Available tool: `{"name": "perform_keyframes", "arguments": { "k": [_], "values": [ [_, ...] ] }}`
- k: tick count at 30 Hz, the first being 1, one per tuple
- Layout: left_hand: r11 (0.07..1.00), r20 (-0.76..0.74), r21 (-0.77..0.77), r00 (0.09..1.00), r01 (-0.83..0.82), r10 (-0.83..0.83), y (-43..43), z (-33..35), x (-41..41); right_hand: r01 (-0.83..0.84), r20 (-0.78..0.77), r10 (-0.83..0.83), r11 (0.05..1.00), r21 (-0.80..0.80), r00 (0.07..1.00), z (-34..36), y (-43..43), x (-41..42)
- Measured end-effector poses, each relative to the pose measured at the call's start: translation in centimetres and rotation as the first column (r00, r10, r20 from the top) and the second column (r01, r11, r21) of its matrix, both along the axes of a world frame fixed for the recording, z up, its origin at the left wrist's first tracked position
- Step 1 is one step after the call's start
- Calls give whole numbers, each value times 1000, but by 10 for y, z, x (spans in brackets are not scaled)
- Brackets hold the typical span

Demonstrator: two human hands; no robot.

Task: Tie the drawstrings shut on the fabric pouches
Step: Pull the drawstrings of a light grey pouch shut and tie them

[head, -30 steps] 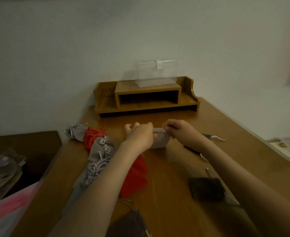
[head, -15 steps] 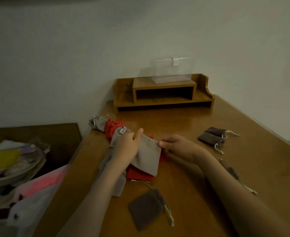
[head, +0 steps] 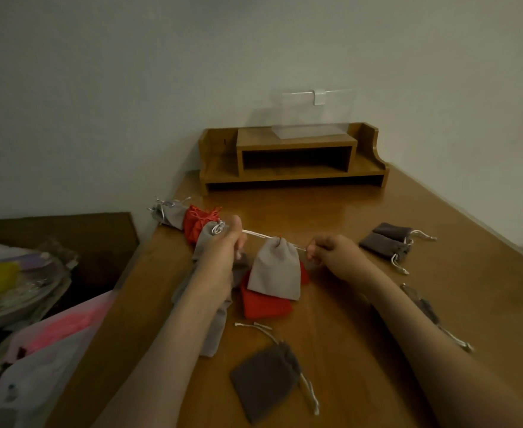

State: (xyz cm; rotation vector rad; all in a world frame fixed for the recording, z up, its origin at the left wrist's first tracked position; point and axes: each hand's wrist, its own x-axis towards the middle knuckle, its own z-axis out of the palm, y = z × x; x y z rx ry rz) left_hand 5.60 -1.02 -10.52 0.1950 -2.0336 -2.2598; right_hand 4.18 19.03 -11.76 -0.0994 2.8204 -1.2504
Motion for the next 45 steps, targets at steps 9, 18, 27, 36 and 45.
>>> {"name": "perform_keyframes", "arguments": {
  "k": [9,18,27,36,45],
  "values": [
    [879,-129,403,967,254,-221,8,4,12,-55,-89,11,861,-506,996,-3,0,0],
    [908,84,205,918,366,-388,18,4,17,-527,-298,448,571,-629,843,23,-1,17],
    [916,52,51,915,397,-399,26,-2,21,-484,-176,483,641,-596,858,23,-12,24],
    [889,-89,-41,885,456,-458,28,-4,22,-326,-275,235,874,-361,932,16,-24,20],
    [962,-127,-81,955,260,-268,31,-9,16,-294,-259,201,869,-398,945,16,-28,21]
  ]
}}
